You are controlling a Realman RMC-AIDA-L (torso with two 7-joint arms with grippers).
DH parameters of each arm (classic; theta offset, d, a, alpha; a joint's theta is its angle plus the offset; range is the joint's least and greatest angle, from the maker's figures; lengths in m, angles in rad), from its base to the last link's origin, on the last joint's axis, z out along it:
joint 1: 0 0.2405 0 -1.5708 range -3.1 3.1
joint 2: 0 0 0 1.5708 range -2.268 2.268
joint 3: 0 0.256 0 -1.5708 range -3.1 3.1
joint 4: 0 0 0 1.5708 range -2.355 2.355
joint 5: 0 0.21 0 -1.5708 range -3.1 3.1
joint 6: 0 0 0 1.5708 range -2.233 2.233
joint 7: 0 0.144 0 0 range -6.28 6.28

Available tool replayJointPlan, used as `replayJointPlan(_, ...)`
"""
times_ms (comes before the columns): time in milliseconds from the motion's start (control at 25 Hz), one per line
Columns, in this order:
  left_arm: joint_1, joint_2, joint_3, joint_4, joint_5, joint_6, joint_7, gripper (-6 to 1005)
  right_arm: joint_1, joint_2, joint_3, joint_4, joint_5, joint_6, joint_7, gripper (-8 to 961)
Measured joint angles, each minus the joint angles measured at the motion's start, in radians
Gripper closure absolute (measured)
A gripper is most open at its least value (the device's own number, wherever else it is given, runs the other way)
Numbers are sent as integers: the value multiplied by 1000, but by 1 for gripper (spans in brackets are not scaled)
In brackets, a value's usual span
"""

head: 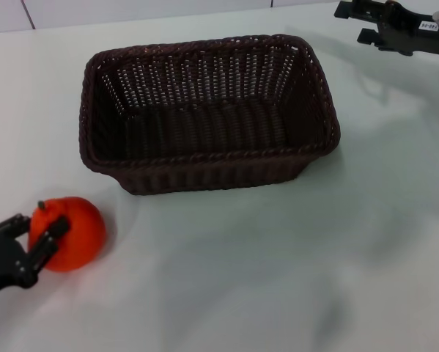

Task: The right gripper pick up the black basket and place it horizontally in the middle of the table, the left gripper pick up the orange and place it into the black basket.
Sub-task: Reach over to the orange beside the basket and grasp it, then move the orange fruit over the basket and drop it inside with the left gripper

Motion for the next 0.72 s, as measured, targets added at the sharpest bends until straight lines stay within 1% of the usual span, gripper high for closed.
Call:
replayJointPlan(120, 0, -1, -69, 0, -4, -93, 3, 708, -2, 0, 0, 0, 0, 0, -1, 23)
replayJointPlan(280, -15, -7, -205, 1, -5, -255, -4, 728, -5, 1, 1, 0, 0, 0, -4, 23)
replayJointPlan(320, -29, -13, -257, 2, -6, -303, -12, 734, -5, 2, 1, 0, 0, 0, -6, 23)
replayJointPlan(400, -61, -23, -329, 1, -8, -361, -47, 744, -6, 5, 1, 0, 0, 0, -17, 23)
replayJointPlan(440, -78, -26, -351, -1, -8, -376, -65, 749, -6, 6, 1, 0, 1, 0, -22, 23)
replayJointPlan(560, -162, -39, -393, -2, -9, -360, -137, 773, -8, 13, 1, 0, 13, 0, -37, 23)
replayJointPlan(720, -273, -64, -390, -2, -4, -236, -194, 808, -14, 21, -1, 0, 38, 3, -52, 23)
